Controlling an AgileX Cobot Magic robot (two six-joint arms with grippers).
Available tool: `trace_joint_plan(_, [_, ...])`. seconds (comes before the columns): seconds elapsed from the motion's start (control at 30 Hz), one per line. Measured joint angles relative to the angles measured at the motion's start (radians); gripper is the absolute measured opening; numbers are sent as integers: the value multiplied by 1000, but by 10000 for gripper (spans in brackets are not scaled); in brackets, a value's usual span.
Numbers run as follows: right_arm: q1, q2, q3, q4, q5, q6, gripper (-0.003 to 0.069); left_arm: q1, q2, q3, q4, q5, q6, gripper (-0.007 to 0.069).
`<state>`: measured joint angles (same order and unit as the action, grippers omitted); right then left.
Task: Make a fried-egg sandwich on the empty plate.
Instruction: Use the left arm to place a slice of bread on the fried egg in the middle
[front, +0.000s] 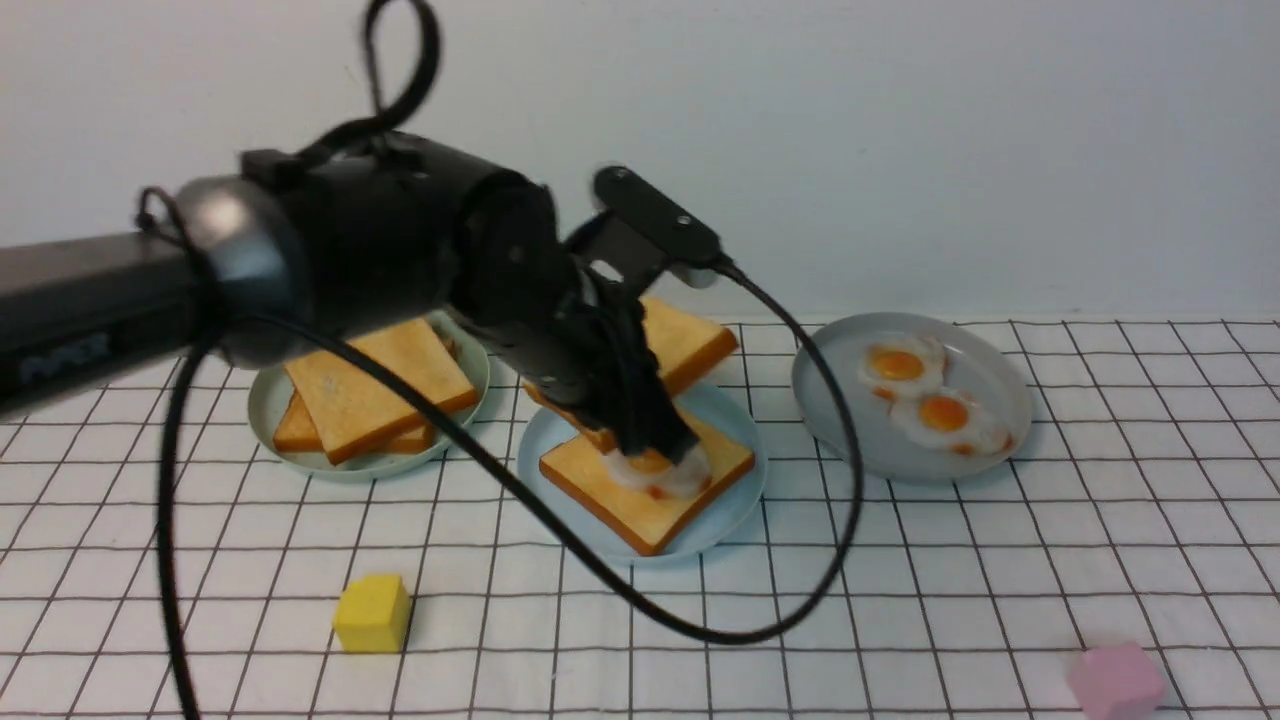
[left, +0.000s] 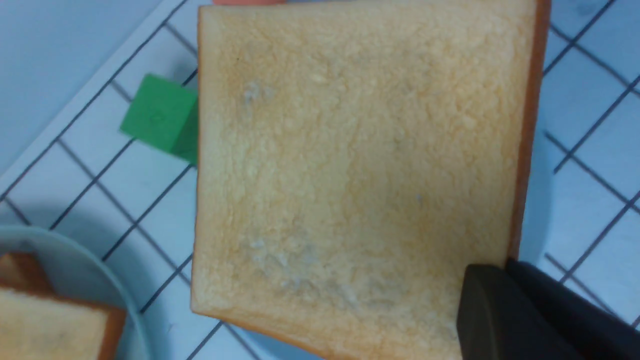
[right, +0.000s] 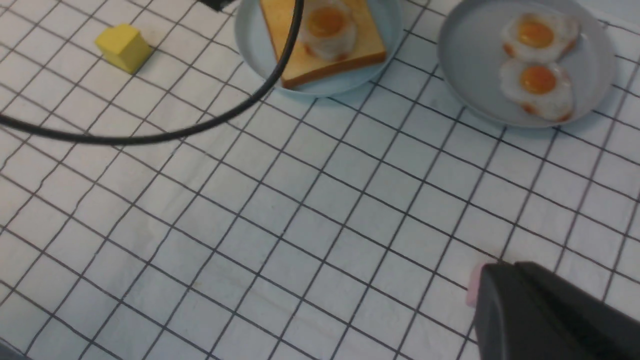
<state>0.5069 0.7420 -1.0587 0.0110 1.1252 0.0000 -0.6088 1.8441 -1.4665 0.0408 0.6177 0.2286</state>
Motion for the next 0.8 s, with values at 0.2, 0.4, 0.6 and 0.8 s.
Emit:
trace_joint_plan(0.2, [0, -108, 0, -24, 53, 28, 32, -65, 125, -165, 122, 127, -134, -13])
trace_joint_plan(0.4, [0, -192, 0, -26, 62, 45, 32, -72, 208, -247, 155, 218, -157, -13])
trace_joint_plan(0.6, [0, -213, -1, -26, 69, 47, 32, -72, 227, -249, 161, 230, -180, -13])
trace_joint_plan(0.8, [0, -213, -1, -26, 69, 47, 34, -72, 253, -251, 162, 229, -183, -13])
